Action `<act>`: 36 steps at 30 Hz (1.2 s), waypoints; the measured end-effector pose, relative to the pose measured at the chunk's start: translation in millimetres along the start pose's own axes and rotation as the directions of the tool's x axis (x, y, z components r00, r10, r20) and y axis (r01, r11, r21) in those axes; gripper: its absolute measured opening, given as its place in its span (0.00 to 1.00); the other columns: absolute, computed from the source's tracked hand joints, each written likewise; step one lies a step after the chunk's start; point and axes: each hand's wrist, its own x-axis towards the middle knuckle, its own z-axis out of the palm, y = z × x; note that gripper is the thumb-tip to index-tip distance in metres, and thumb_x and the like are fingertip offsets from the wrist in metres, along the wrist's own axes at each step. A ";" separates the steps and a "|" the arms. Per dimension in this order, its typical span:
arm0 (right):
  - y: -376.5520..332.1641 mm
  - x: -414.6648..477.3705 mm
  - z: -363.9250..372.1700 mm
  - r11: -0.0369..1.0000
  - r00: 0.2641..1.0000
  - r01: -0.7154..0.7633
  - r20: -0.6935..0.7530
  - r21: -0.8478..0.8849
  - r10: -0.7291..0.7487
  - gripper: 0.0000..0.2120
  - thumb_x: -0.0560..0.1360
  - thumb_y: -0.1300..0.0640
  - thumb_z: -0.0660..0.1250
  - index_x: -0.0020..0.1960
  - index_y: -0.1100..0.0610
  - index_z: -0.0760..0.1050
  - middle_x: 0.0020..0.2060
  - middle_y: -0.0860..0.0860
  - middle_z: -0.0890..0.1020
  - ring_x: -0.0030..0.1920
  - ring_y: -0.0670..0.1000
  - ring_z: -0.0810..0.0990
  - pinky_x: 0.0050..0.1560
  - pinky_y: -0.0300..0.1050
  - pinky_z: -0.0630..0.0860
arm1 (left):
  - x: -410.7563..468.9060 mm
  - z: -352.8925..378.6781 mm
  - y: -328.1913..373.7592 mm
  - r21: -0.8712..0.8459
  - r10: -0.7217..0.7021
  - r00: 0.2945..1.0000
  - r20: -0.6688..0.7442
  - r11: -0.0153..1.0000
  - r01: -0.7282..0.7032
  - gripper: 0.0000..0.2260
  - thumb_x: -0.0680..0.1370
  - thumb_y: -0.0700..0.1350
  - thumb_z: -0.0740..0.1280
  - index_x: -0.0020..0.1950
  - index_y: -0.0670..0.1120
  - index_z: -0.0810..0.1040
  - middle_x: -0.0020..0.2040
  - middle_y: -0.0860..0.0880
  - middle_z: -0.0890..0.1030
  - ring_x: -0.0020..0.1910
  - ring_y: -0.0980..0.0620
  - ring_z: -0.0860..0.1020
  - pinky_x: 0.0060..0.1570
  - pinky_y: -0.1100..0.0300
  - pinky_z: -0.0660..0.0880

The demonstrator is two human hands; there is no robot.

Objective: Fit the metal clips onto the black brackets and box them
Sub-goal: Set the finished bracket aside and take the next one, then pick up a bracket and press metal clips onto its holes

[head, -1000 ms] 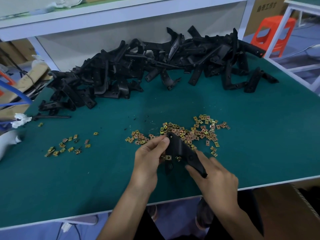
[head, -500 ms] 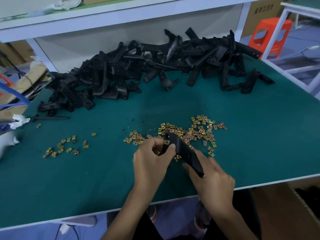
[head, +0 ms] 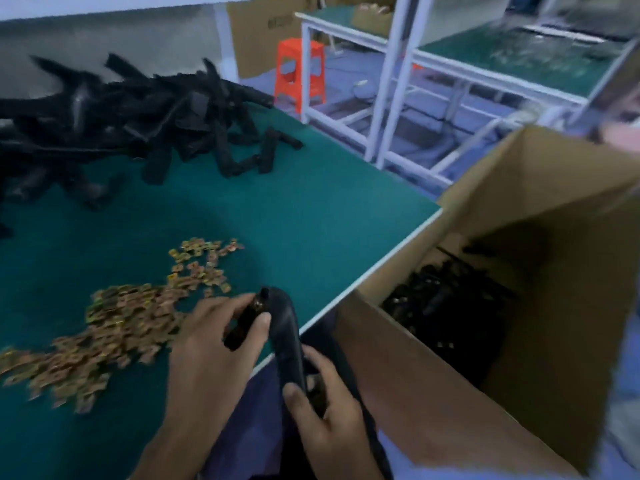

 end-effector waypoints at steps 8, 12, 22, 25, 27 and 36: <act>19.2 -2.3 -105.3 0.826 0.845 -0.169 -0.352 0.539 0.402 0.17 0.78 0.57 0.72 0.63 0.40 0.78 0.41 0.54 0.86 0.36 0.53 0.83 0.33 0.43 0.78 | -8.0 28.7 30.4 -0.143 0.172 0.968 0.182 0.979 -0.147 0.15 0.77 0.52 0.69 0.63 0.62 0.78 0.52 0.65 0.79 0.52 0.67 0.75 0.45 0.75 0.70; 20.1 28.6 -134.4 0.635 0.782 -0.224 -0.252 0.740 0.570 0.31 0.78 0.57 0.72 0.76 0.44 0.63 0.53 0.51 0.85 0.46 0.47 0.87 0.40 0.43 0.81 | -4.3 13.0 9.6 -0.174 0.110 0.983 0.149 0.981 -0.084 0.14 0.77 0.48 0.70 0.55 0.67 0.77 0.53 0.67 0.79 0.50 0.66 0.77 0.47 0.75 0.70; -27.6 80.8 4.4 0.986 0.984 0.165 0.065 -0.003 -0.165 0.10 0.78 0.57 0.70 0.50 0.41 0.83 0.42 0.45 0.86 0.40 0.42 0.83 0.42 0.33 0.77 | 13.3 -62.9 -80.1 -0.057 -0.140 0.985 -0.102 0.989 0.134 0.09 0.80 0.48 0.69 0.58 0.60 0.81 0.52 0.65 0.81 0.52 0.67 0.78 0.47 0.75 0.70; -44.3 96.3 50.3 0.889 0.901 0.410 0.247 -0.206 -0.358 0.09 0.78 0.57 0.70 0.54 0.44 0.82 0.46 0.39 0.85 0.45 0.40 0.82 0.46 0.34 0.75 | 33.8 -86.0 -113.3 -0.015 -0.227 0.961 -0.155 0.974 0.227 0.08 0.81 0.48 0.68 0.59 0.55 0.82 0.55 0.62 0.81 0.51 0.74 0.75 0.47 0.80 0.68; -49.5 102.4 74.1 0.828 0.863 0.483 0.318 -0.286 -0.393 0.08 0.79 0.55 0.70 0.57 0.47 0.82 0.49 0.39 0.83 0.46 0.44 0.83 0.45 0.36 0.74 | 54.3 -101.9 -136.2 0.040 -0.259 0.941 -0.217 0.961 0.273 0.08 0.80 0.46 0.68 0.59 0.52 0.82 0.55 0.57 0.83 0.49 0.70 0.77 0.46 0.82 0.66; -35.5 107.1 93.7 0.643 0.767 0.610 0.142 -0.462 -0.626 0.04 0.75 0.55 0.71 0.44 0.51 0.86 0.36 0.46 0.84 0.32 0.47 0.83 0.29 0.40 0.79 | 158.9 -178.8 -230.3 0.146 -0.415 0.731 -0.542 0.810 0.568 0.29 0.77 0.52 0.73 0.73 0.41 0.69 0.70 0.36 0.69 0.70 0.34 0.64 0.67 0.43 0.65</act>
